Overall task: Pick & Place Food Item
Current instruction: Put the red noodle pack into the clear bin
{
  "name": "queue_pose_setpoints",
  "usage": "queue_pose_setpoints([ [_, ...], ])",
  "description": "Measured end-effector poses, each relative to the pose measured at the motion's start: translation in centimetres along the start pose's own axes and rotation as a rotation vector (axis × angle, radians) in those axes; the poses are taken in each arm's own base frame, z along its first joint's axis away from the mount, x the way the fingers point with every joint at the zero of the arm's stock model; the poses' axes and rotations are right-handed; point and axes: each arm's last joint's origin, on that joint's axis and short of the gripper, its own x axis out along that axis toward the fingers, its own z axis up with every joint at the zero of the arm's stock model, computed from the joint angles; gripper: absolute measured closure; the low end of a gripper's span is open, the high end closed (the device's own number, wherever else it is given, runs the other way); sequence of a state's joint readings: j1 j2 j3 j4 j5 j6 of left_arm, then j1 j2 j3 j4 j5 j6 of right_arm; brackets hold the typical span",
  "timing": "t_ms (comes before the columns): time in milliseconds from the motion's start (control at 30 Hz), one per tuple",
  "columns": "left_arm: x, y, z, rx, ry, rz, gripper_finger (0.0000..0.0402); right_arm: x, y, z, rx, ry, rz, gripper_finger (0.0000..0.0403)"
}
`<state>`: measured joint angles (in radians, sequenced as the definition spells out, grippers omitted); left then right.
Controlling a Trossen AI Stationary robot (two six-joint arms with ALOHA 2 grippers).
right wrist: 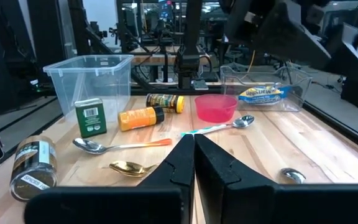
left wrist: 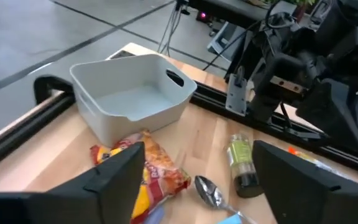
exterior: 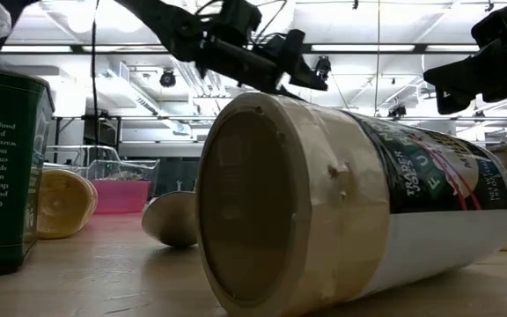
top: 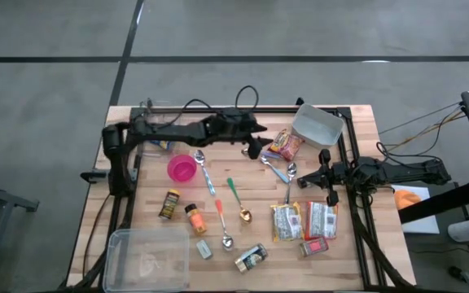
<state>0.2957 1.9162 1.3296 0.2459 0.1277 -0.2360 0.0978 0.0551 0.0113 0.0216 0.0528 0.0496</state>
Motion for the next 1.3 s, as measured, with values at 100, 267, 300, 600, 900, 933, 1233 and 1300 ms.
queue_pose_setpoints([
  [100,1.5,0.4,-0.9,0.007,0.028,0.009,0.0069,0.0,0.0,0.0,0.000,0.002,0.000,0.0393],
  [267,3.8,1.1,-2.7,0.037,0.078,0.027,0.0050,0.0,0.0,-0.1,0.000,0.008,-0.001,0.0393],
  [300,4.1,1.3,-3.1,0.036,0.086,0.037,0.0049,0.0,0.0,-0.1,0.000,0.009,-0.001,0.0393],
  [600,5.8,2.0,-4.9,0.112,0.117,0.080,0.0048,0.0,0.0,-0.1,0.000,0.009,0.000,0.0393],
  [900,6.9,2.7,-6.9,0.125,0.151,0.115,0.0048,0.0,0.0,-0.1,-0.001,0.011,0.000,0.0393],
  [933,7.2,2.9,-7.4,0.121,0.154,0.117,0.0048,0.0,0.0,-0.1,0.000,0.010,-0.002,0.0393],
  [1233,7.6,3.1,-7.8,0.147,0.137,0.127,0.0048,0.0,0.0,-0.1,-0.001,0.016,-0.001,0.0393],
  [1300,7.6,3.1,-7.8,0.133,0.139,0.127,0.0048,0.0,0.0,-0.1,-0.001,0.016,-0.001,0.0393],
])
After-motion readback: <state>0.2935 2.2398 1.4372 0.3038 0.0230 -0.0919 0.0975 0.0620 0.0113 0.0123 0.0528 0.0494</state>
